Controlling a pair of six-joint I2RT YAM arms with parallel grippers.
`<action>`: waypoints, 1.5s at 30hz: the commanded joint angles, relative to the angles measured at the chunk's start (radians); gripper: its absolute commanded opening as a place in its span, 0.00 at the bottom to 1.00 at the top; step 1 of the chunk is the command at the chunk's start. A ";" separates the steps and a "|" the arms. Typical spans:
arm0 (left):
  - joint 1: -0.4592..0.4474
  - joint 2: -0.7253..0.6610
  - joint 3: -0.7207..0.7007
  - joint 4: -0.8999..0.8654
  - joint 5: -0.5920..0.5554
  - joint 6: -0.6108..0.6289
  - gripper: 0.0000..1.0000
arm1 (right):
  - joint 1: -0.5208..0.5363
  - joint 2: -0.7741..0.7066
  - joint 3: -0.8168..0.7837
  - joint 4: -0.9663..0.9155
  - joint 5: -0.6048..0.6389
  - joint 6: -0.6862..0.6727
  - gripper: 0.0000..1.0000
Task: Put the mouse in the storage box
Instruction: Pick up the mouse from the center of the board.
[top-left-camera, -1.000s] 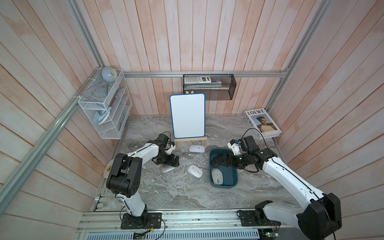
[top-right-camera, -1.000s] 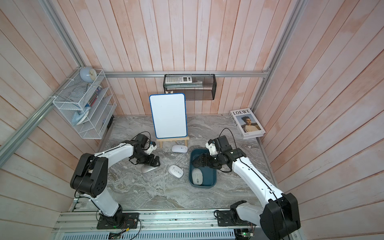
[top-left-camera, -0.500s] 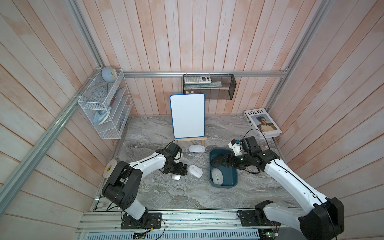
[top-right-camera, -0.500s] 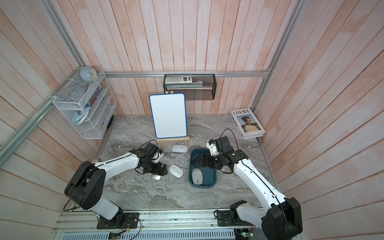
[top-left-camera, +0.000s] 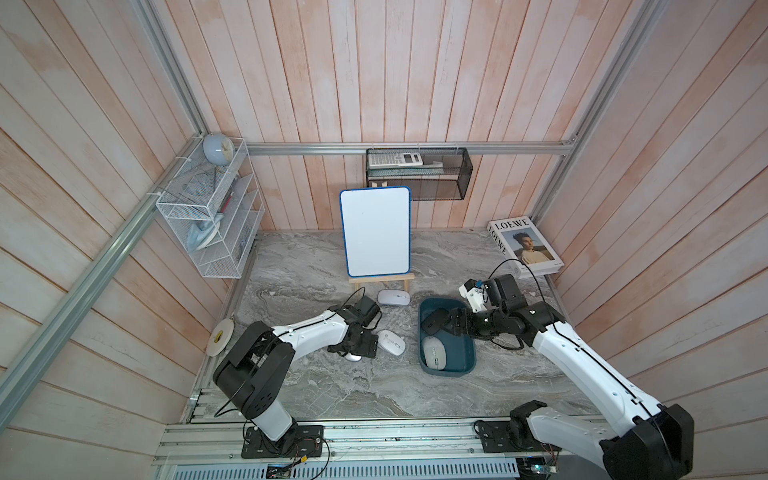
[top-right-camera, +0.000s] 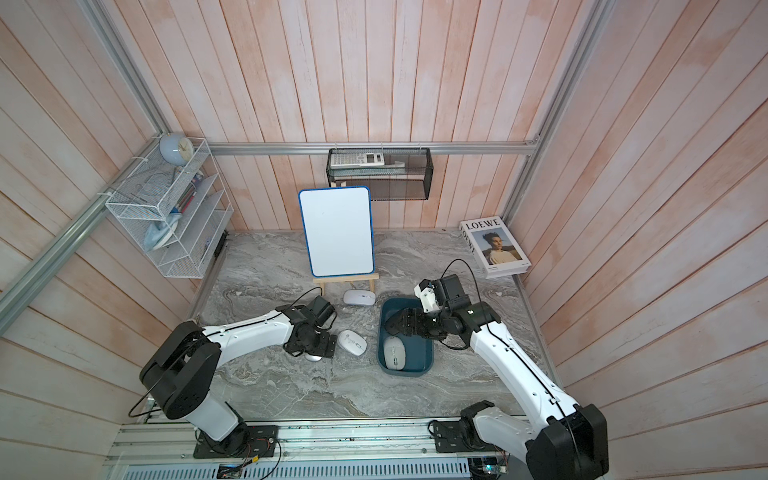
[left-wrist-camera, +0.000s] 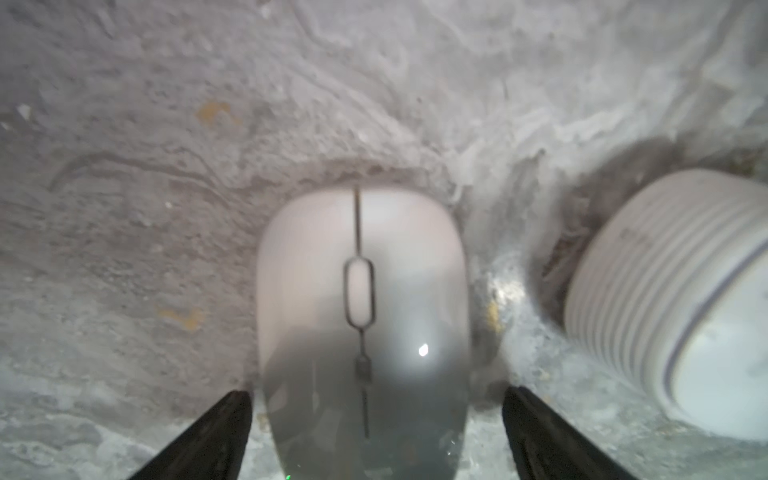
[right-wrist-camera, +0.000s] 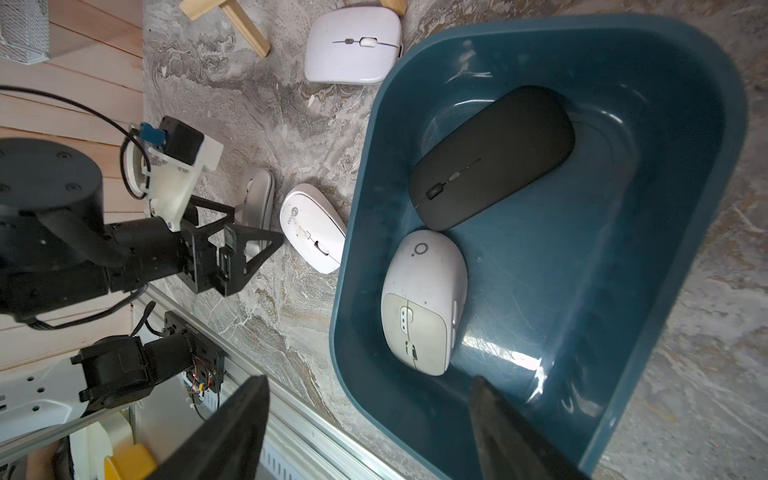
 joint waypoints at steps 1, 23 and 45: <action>-0.044 0.010 -0.036 0.025 -0.086 -0.092 1.00 | -0.004 -0.017 -0.012 -0.016 0.022 0.002 0.80; -0.055 0.064 -0.071 0.062 -0.195 -0.149 0.50 | -0.003 -0.002 -0.011 -0.018 0.028 0.014 0.80; -0.056 -0.609 -0.052 0.052 0.053 0.129 0.52 | 0.080 -0.051 -0.004 0.262 -0.156 0.355 0.78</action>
